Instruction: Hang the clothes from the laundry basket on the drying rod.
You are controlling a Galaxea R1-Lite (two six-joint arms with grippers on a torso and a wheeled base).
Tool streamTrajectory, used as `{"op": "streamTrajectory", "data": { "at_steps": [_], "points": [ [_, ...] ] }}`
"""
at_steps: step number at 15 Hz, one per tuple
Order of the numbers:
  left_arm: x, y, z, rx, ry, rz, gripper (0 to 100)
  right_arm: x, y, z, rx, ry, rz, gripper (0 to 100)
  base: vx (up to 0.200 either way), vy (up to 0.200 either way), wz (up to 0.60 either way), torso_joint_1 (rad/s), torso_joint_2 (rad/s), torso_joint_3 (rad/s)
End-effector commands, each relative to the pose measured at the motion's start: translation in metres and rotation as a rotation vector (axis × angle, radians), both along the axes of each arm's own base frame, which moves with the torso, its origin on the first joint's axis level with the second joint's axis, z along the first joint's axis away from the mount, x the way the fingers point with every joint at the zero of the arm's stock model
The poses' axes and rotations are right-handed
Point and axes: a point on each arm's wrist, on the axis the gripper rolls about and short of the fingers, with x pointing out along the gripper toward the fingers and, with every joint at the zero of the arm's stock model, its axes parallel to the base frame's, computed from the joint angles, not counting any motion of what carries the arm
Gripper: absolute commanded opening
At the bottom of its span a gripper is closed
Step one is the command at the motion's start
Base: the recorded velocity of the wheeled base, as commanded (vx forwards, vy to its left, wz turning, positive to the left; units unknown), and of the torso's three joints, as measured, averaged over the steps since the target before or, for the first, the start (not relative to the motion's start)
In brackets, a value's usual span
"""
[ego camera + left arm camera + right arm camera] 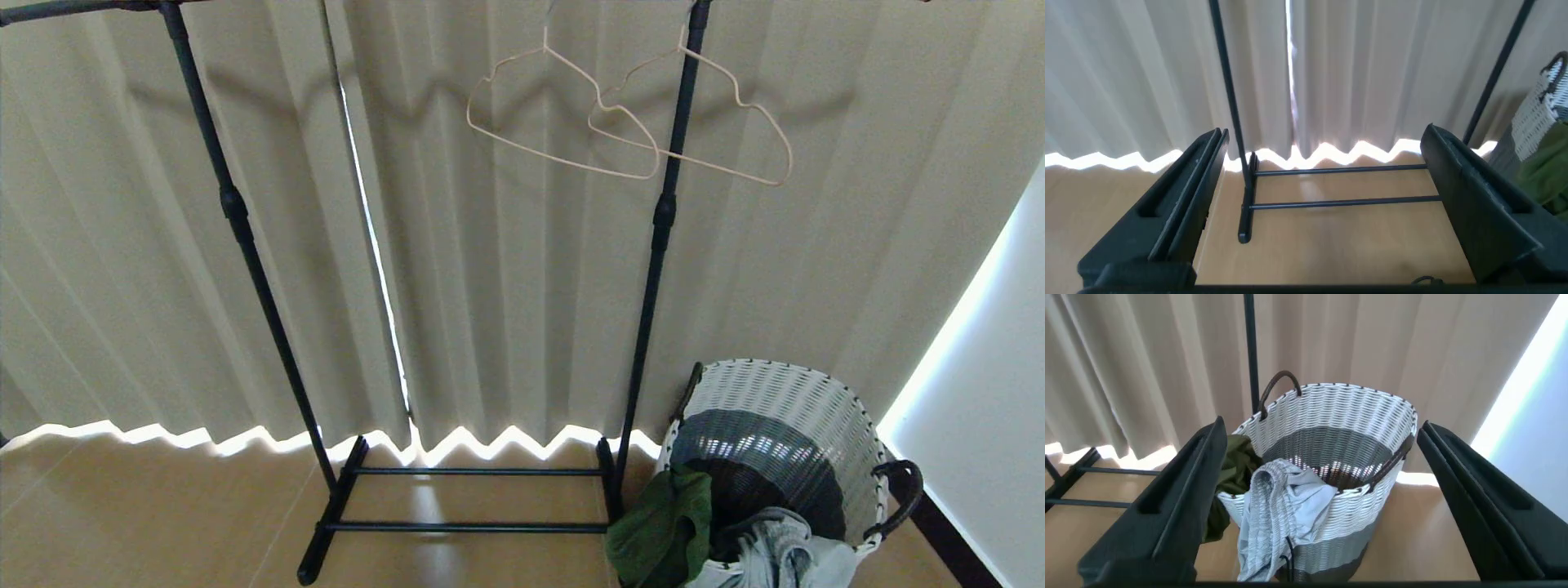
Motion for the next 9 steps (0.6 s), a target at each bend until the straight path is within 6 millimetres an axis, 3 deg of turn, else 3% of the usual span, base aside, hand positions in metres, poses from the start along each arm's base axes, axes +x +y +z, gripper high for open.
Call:
{"op": "streamTrajectory", "data": {
  "at_steps": [1, 2, 7, 9],
  "points": [
    [0.000, 0.000, 0.000, 0.000, 0.000, 0.000, 100, 0.000, 0.000, 0.000, 0.001, -0.001, 0.001, 100, 0.000, 0.000, 0.00, 0.000, 0.00, 0.000],
    [0.000, 0.000, 0.000, 0.000, 0.000, 0.000, 100, 0.000, 0.000, 0.000, 0.000, -0.002, -0.001, 100, 0.000, 0.000, 0.00, 0.000, 0.00, 0.000],
    [0.000, 0.000, 0.000, 0.000, 0.000, 0.000, 100, 0.000, 0.001, 0.002, -0.039, 0.007, 0.042, 100, 0.200, 0.000, 0.00, 0.000, 0.00, 0.002],
    [0.000, 0.000, 0.000, 0.001, 0.000, 0.000, 100, 0.009, 0.000, 0.026, -0.094, 0.104, 0.107, 100, 0.000, 0.000, 0.00, 0.000, 0.00, 0.000]
  ]
}}
